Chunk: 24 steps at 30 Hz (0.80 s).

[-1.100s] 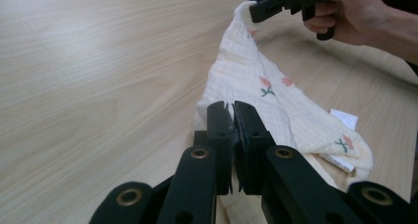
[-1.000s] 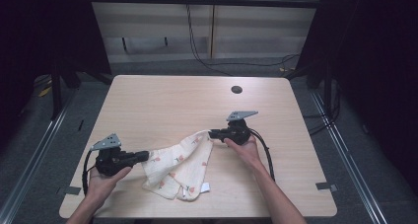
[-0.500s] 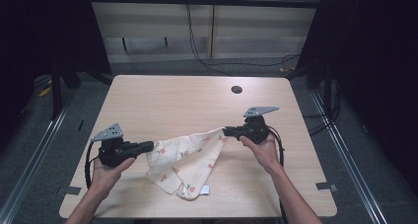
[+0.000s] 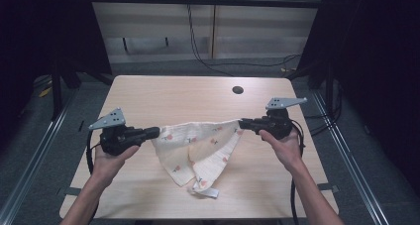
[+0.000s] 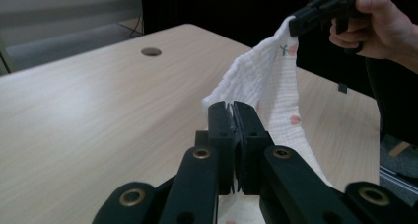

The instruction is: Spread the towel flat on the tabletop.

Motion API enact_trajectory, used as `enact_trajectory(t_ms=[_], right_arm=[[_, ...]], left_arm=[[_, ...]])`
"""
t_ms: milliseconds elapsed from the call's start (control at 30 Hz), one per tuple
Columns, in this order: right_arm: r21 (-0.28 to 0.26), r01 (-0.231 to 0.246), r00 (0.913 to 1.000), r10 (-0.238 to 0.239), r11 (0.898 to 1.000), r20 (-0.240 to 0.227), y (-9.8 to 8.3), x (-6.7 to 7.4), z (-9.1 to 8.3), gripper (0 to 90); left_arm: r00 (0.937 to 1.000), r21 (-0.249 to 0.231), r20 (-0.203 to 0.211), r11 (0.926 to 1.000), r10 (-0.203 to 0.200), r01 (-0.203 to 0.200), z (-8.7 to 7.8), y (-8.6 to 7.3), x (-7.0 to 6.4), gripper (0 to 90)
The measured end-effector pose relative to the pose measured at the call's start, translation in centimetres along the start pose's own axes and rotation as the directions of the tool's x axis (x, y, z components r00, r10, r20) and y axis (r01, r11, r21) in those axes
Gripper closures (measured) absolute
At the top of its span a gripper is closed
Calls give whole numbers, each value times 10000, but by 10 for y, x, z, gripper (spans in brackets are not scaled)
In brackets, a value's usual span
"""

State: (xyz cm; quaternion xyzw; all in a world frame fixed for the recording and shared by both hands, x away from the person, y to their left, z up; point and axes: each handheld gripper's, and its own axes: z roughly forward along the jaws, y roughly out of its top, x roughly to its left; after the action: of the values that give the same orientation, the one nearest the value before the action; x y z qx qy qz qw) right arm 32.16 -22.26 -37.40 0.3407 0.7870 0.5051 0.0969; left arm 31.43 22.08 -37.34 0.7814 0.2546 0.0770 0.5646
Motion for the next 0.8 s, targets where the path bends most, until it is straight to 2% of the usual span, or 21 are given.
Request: enact_trajectory(t_ms=[133, 267, 467, 700, 800], right_arm=[[-80, 211, 9989, -208, 9997, 421, 9, 0, -14, 865], [-157, 361, 9984, -354, 9992, 429, 19, 0, -26, 865], [-360, 522, 9981, -510, 9980, 347, 33, 13, -44, 865], [-509, 867, 9955, -846, 9949, 427, 42, 29, -63, 866], [-788, 1068, 9942, -1053, 9912, 234, 45, 38, -73, 866]], left_arm=[[9995, -58, 14, 9995, 314, -314, -3, 13, -3, 878], [9990, -151, 217, 9991, 395, -392, -1, 18, -10, 878], [9985, -190, 375, 9990, 405, -399, -2, 23, -14, 879], [9974, -487, 366, 9970, 623, -605, -20, 35, -22, 879], [9942, -637, 393, 9932, 998, -972, -33, 42, -34, 880]])
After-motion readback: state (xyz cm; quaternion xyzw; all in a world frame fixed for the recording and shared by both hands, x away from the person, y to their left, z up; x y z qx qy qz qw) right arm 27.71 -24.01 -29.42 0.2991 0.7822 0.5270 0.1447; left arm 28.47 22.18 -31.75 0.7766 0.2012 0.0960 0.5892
